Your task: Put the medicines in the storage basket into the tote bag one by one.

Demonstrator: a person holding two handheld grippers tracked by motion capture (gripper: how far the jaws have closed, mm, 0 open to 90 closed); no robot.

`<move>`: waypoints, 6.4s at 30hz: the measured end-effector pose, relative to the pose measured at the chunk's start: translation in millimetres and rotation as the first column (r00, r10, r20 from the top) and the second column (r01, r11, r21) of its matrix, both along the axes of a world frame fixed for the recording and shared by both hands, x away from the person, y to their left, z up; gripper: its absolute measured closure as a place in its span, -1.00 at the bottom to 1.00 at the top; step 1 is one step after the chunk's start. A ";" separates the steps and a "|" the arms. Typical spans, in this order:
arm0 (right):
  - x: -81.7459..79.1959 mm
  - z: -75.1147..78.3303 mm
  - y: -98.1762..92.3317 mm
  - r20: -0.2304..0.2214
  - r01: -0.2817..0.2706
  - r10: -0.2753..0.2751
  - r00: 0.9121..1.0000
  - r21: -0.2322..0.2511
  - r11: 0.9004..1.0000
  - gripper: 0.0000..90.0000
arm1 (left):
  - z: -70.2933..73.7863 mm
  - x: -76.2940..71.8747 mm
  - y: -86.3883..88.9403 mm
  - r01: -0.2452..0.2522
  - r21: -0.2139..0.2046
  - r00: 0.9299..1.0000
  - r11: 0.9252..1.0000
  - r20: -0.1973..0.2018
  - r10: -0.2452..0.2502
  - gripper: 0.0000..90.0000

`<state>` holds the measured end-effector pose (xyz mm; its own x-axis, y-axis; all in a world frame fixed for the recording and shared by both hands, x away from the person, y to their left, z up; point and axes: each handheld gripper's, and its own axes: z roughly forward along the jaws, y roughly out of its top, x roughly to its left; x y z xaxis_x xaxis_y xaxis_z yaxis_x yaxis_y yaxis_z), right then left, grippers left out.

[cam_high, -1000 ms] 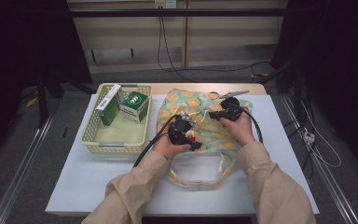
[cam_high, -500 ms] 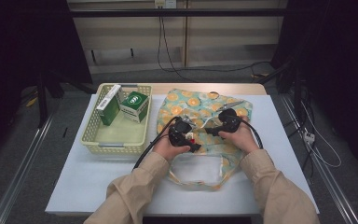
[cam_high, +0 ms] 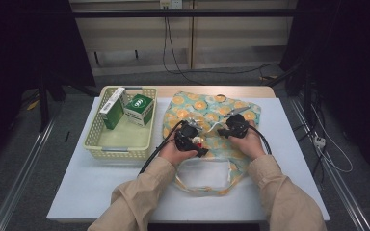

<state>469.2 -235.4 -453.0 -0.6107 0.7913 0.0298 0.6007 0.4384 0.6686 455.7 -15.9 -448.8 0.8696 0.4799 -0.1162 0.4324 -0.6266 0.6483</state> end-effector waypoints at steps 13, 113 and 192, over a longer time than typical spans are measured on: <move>0.5 22.5 -6.4 -0.021 0.083 -0.081 0.997 0.138 0.987 1.00 | 9.4 15.0 -4.8 -0.012 -0.061 0.999 0.998 0.044 0.015 -0.76; -5.9 72.0 -4.1 0.019 0.094 -0.101 0.995 0.235 0.968 1.00 | 95.5 66.4 185.6 -0.354 -0.030 0.923 0.935 0.151 0.354 -0.75; -7.4 62.6 -9.3 0.000 0.132 -0.136 0.991 0.223 0.966 1.00 | 160.6 27.0 184.1 -0.313 -0.035 0.938 0.949 0.144 0.315 -0.63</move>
